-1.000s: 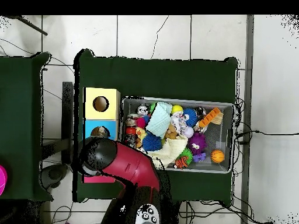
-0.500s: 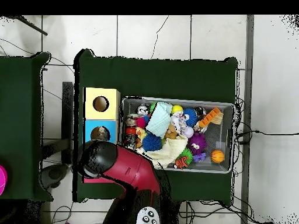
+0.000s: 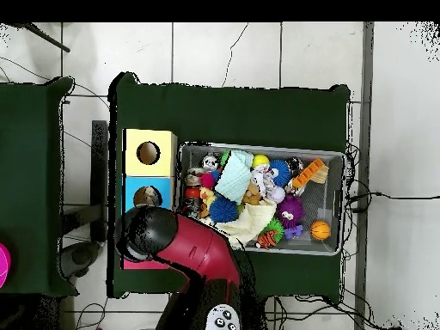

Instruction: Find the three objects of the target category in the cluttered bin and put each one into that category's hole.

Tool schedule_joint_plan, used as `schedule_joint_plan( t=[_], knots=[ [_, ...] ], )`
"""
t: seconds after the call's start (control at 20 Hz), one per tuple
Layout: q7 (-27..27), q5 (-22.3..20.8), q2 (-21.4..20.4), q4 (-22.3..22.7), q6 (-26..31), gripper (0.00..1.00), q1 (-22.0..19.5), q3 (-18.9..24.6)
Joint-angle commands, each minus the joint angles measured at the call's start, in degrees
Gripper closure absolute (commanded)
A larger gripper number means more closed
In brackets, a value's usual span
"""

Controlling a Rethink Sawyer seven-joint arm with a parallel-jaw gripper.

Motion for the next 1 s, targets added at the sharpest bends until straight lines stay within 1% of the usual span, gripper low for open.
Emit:
schedule_joint_plan(
  t=[0.05, 0.15, 0.3, 0.45, 0.55, 0.65, 0.8, 1.0],
  knots=[
    [13.05, -1.45, 1.17, -1.82, 1.58, 0.0, -0.95, 0.26],
    [13.8, -3.11, 1.39, -2.79, 2.9, 0.0, -0.23, -1.16],
    [11.54, -3.14, -1.36, -0.23, 3.36, 0.0, -1.1, -1.26],
    [11.44, -5.35, -4.57, -1.33, 9.48, 0.0, -1.19, -2.91],
    [10.05, -6.04, -5.14, -1.18, 10.32, 0.0, -2.08, -2.95],
    [8.84, -6.92, -4.96, -1.03, 10.15, 0.0, -2.84, -3.0],
    [6.83, -7.88, -3.27, -1.01, 8.16, 0.0, -4.29, -2.51],
    [6.47, -8.46, -1.3, -0.35, 4.49, 0.0, -4.74, -1.62]
  ],
)
